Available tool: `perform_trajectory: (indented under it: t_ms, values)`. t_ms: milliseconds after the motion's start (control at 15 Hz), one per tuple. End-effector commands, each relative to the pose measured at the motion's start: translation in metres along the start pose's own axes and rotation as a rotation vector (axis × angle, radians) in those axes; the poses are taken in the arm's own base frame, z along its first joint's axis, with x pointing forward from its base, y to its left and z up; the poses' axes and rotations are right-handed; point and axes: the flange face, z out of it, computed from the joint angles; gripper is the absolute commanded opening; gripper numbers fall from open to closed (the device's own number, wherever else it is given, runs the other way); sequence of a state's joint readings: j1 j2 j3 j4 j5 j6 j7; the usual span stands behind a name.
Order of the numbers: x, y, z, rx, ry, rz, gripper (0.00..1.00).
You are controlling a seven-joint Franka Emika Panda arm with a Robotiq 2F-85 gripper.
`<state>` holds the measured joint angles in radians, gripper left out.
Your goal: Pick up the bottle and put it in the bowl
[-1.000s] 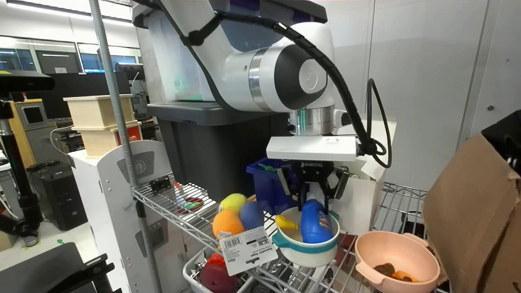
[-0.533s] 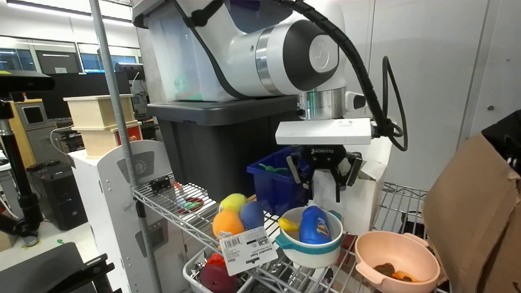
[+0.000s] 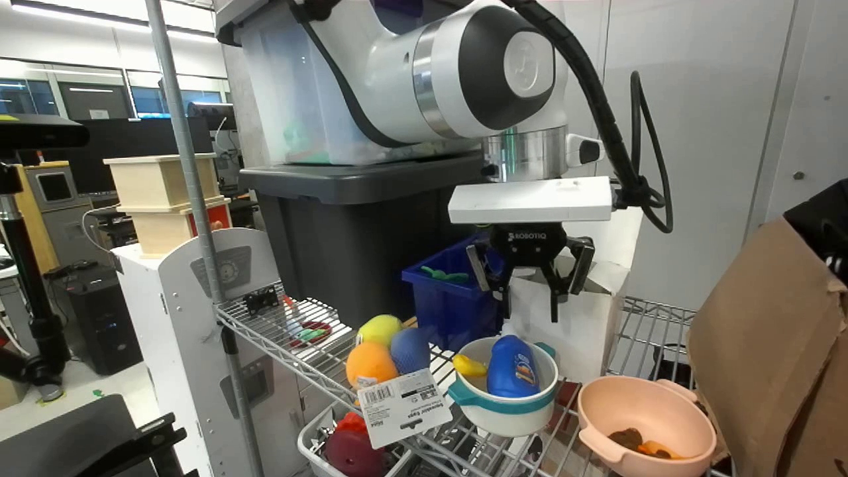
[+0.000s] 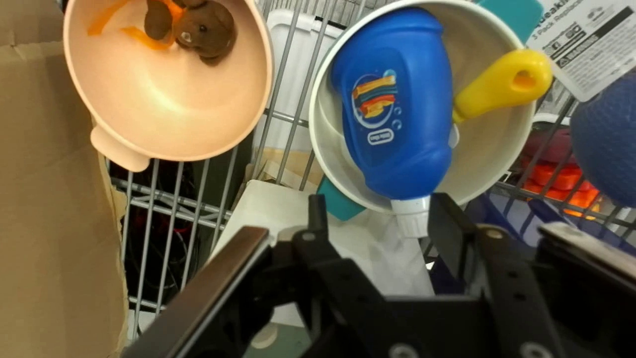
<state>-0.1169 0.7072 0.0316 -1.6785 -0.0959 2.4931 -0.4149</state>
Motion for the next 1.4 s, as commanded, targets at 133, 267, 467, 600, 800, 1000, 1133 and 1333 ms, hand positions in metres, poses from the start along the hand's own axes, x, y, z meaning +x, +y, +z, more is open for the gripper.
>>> perform_trajectory:
  t_ms: [133, 267, 467, 600, 800, 1000, 1133, 1333]
  values:
    - [-0.014, -0.012, -0.007, 0.017, -0.015, -0.034, 0.99]
    - [-0.017, -0.013, -0.003, 0.021, -0.024, -0.035, 1.00]
    - [-0.018, -0.015, 0.005, 0.029, -0.033, -0.039, 1.00]
    - [-0.018, -0.017, 0.012, 0.036, -0.040, -0.042, 1.00]
    - [-0.019, -0.022, 0.026, 0.045, -0.055, -0.047, 1.00]
    - [-0.015, -0.028, 0.040, 0.052, -0.064, -0.054, 1.00]
    - [-0.013, -0.031, 0.047, 0.057, -0.066, -0.060, 1.00]
    - [-0.006, -0.034, 0.056, 0.060, -0.067, -0.062, 1.00]
